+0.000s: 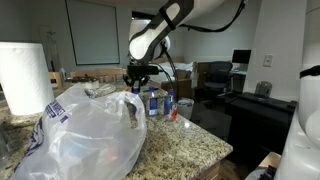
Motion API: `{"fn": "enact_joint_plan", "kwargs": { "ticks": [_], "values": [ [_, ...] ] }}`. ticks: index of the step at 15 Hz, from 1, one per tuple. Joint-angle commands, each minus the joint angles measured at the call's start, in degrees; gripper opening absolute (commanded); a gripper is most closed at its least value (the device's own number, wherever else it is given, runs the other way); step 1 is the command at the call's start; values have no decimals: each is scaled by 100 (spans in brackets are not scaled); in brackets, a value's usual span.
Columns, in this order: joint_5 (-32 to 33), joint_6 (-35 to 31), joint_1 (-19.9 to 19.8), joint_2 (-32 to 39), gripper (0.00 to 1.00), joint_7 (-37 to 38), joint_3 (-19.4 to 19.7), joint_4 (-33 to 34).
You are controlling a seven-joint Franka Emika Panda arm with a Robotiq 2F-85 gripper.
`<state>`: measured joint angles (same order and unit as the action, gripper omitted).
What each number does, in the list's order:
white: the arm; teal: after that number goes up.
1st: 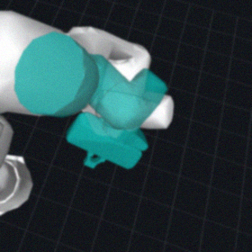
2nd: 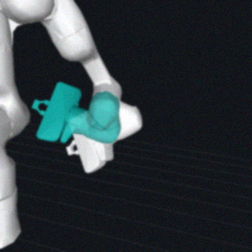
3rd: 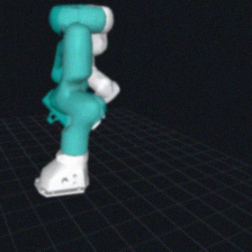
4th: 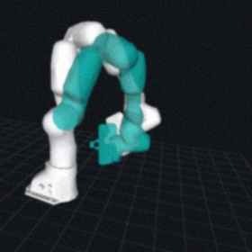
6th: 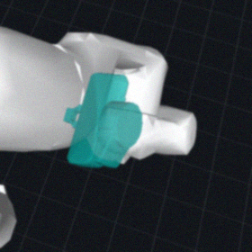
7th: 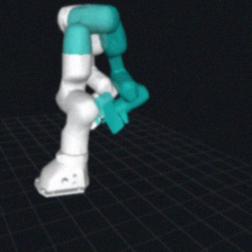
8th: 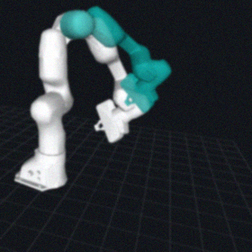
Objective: Put the plastic bottles into the plastic bag
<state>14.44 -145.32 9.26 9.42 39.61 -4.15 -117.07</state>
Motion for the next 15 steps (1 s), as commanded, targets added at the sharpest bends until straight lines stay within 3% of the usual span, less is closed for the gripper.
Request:
{"fn": "enact_joint_plan", "kwargs": {
  "ticks": [1, 8, 12, 15],
  "values": [
    [144, 207, 80, 43, 13, 187, 139, 81],
    [-199, 344, 17, -386, 13, -66, 103, -262],
    [-577, 383, -55, -1149, 13, -282, -1, -793],
    [-1329, 412, -90, -2029, 13, -827, -85, -1322]
  ]
}}
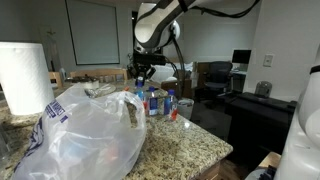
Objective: Put the plastic bottles into the plastic bag
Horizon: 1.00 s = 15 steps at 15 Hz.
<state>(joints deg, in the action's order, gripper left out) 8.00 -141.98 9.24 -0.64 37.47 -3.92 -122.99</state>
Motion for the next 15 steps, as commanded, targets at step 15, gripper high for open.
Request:
{"fn": "enact_joint_plan", "kwargs": {
  "ticks": [15],
  "values": [
    [-4683, 1710, 452, -2250, 13, -3609, 201, -1128]
  ]
}}
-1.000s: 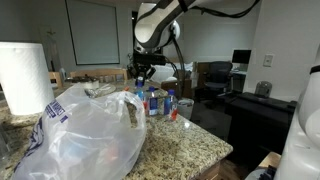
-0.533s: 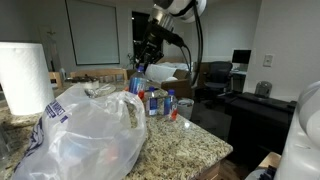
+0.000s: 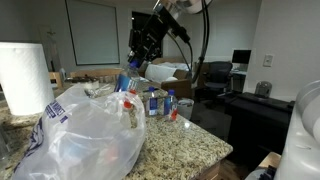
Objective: Put the plastic bottles into the plastic bag
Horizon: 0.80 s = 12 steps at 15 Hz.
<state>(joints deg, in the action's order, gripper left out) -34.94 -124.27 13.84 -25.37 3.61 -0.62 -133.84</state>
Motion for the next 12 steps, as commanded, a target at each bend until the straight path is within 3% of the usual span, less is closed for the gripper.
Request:
{"fn": "enact_joint_plan", "kwargs": {
  "ticks": [1, 4, 12],
  "values": [
    [-396, -298, -37, 417, 13, -91, -309, -39],
    [-378, -647, -5, 1036, 13, 45, -633, 129],
    [-338, -436, 154, 2567, 13, 140, -1236, 898]
  ]
}}
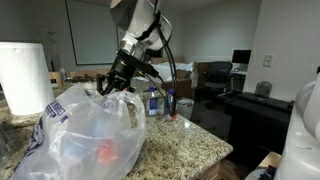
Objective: Put the plastic bottles into the plastic bag
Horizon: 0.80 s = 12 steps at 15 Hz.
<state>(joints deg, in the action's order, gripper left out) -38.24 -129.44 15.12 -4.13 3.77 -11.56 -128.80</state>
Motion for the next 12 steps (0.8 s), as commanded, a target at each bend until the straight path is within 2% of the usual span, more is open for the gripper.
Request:
{"fn": "enact_joint_plan", "kwargs": {
  "ticks": [1, 2, 4, 6, 9, 12],
  "values": [
    [26, 142, 33, 580, 14, 136, -186, 508],
    [91, 181, 27, 670, 58, 149, -224, 584],
    [149, 344, -10, 788, 65, 132, -249, 715],
    [217, 419, -64, 733, 77, 126, -210, 738],
    [390, 164, -208, 279, 96, 93, -44, 520],
    [504, -92, -385, -235, 100, 62, 147, 321]
  ]
}}
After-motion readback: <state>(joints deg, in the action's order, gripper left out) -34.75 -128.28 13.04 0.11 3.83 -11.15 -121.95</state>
